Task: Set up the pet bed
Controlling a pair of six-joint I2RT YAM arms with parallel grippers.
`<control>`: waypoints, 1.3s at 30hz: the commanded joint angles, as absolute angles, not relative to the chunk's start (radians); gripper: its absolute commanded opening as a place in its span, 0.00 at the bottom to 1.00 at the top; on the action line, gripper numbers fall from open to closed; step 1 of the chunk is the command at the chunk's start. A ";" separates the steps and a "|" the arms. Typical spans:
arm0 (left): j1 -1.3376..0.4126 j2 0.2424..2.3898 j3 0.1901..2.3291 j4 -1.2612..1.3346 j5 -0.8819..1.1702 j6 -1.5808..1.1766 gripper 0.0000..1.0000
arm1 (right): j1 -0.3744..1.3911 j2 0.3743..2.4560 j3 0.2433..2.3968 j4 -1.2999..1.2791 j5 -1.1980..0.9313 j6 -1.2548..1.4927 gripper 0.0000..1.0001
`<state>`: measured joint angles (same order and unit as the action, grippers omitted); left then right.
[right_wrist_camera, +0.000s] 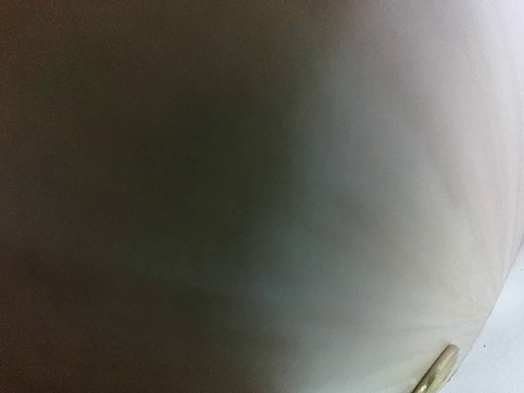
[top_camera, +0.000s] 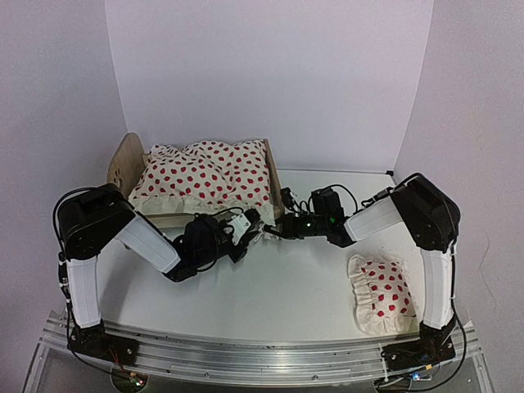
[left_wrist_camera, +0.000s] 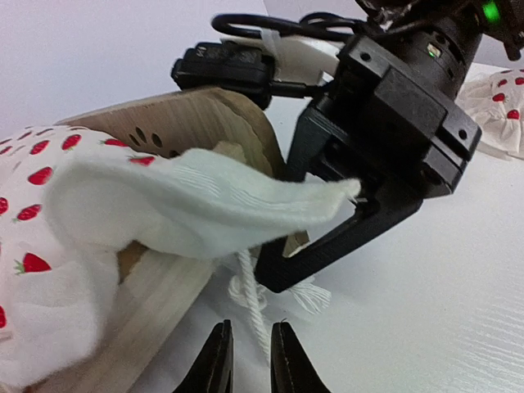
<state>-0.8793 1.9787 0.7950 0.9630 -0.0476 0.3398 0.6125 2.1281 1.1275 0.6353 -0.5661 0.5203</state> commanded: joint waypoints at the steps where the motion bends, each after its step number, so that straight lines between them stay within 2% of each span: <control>1: -0.863 1.897 0.772 0.937 -0.083 0.399 0.18 | 0.625 2.153 1.144 0.623 -0.587 0.517 0.00; 8: -0.840 2.013 0.873 0.867 -0.124 0.470 0.18 | 0.623 2.155 1.148 0.623 -0.594 0.517 0.00; 18: -0.824 2.091 0.961 0.883 -0.071 0.498 0.20 | 0.616 2.170 1.172 0.624 -0.602 0.518 0.00; 23: -0.822 2.119 0.982 0.908 0.045 0.505 0.23 | 0.611 2.175 1.178 0.623 -0.609 0.520 0.00; 31: -0.813 2.147 1.011 0.933 0.068 0.532 0.27 | 0.604 2.188 1.193 0.623 -0.640 0.521 0.00; 39: -0.806 2.150 1.026 0.967 0.061 0.548 0.26 | 0.603 2.197 1.198 0.617 -0.657 0.508 0.00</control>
